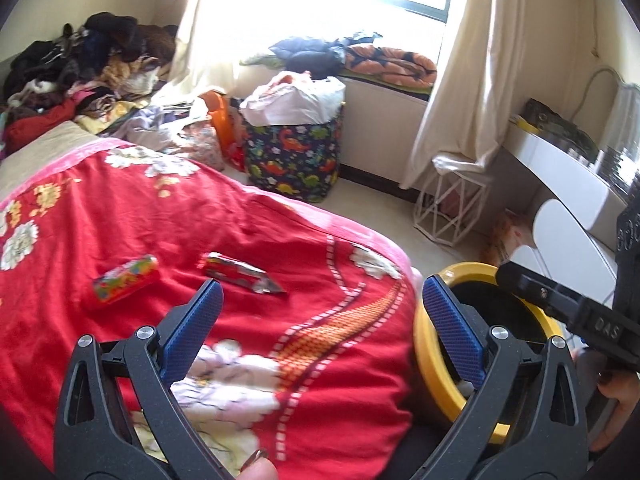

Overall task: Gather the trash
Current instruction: 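Move both open tools back from the bin toward the bed, then grasp the red snack wrapper with the right tool while the left tool grasps the colourful candy tube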

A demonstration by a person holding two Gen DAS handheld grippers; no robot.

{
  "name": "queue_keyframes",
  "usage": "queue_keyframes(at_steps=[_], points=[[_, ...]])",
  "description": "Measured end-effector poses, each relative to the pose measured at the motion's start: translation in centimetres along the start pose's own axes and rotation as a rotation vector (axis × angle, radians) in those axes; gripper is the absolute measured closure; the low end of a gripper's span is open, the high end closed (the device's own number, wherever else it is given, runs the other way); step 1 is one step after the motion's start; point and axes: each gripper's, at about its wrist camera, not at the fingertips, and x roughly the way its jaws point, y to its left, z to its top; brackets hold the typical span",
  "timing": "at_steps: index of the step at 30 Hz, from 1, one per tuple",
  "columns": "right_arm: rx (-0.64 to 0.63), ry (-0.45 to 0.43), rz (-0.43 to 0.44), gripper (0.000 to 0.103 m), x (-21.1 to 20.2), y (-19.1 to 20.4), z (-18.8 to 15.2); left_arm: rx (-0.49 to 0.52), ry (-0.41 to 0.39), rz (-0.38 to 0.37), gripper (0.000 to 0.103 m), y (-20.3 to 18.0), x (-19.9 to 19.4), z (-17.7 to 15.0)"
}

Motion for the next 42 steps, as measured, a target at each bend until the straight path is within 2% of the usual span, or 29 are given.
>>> queue_keyframes(at_steps=[10,17,19,24,32,34,36,39,42], points=[[-0.133,0.077,0.041,0.024,5.2,5.5,0.6,-0.049,-0.043,0.12,0.011,5.9,-0.6,0.9],[-0.211,0.144,0.06,0.024,10.4,9.0,1.1,-0.068,-0.003,0.215,0.011,11.1,0.4,1.1],[-0.237,0.169,0.058,0.024,12.0,9.9,1.1,-0.076,0.014,0.224,0.011,12.6,0.9,1.1],[-0.306,0.243,0.031,0.033,16.3,11.7,0.8,-0.088,0.062,0.242,0.011,15.7,2.2,0.9],[-0.334,0.344,-0.029,0.041,21.7,12.7,-0.5,-0.049,0.156,0.192,0.011,17.7,5.3,0.7],[-0.352,0.362,-0.046,0.047,22.7,12.8,-0.9,-0.039,0.177,0.17,0.011,17.9,5.9,0.6],[-0.362,0.388,-0.028,0.079,23.2,12.8,-1.3,-0.014,0.192,0.159,0.012,17.7,6.5,0.4],[-0.377,0.373,0.014,0.083,22.7,12.8,-1.7,0.008,0.214,0.146,0.02,17.3,7.2,0.1],[-0.332,0.362,0.036,0.085,21.8,12.2,-2.0,0.024,0.227,0.139,0.028,16.7,7.7,-0.3]])
